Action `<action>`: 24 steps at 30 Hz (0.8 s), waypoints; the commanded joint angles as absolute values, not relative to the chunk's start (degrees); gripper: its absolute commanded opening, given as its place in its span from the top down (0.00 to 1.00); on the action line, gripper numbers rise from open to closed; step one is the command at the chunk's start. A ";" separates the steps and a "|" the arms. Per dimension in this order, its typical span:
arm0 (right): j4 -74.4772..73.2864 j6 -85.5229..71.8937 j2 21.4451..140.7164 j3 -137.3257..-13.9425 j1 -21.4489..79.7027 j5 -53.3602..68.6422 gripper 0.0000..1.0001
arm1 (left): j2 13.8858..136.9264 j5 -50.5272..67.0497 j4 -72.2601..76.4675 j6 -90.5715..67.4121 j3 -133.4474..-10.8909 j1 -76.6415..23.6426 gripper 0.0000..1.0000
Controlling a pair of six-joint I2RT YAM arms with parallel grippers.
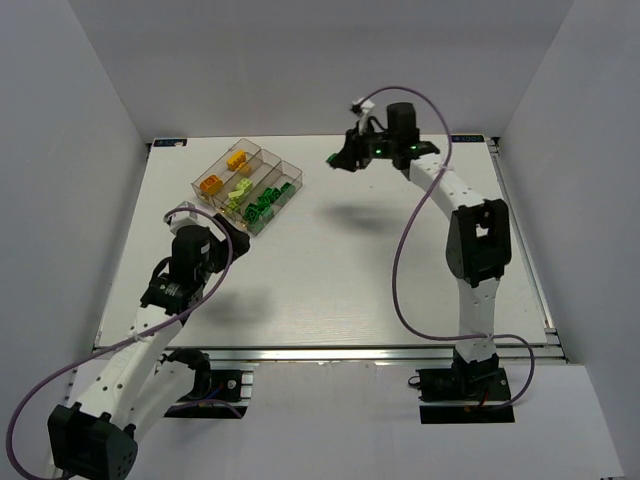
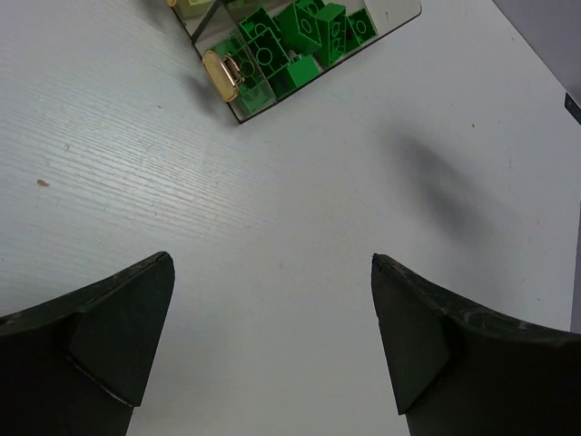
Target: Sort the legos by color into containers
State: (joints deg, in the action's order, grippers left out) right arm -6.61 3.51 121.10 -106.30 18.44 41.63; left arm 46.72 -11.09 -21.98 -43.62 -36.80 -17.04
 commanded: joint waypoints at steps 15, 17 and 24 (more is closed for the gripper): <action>-2.03 7.56 136.84 -124.80 37.88 25.94 1.00 | 39.03 -15.56 -28.47 -41.48 -37.62 -16.79 0.02; -0.80 7.73 137.46 -124.72 38.76 23.65 0.95 | 38.32 -15.82 -28.92 -41.66 -37.44 -16.79 0.02; 3.16 8.00 140.88 -126.81 39.81 19.08 0.71 | 36.04 -15.56 -29.36 -42.36 -36.12 -16.87 0.02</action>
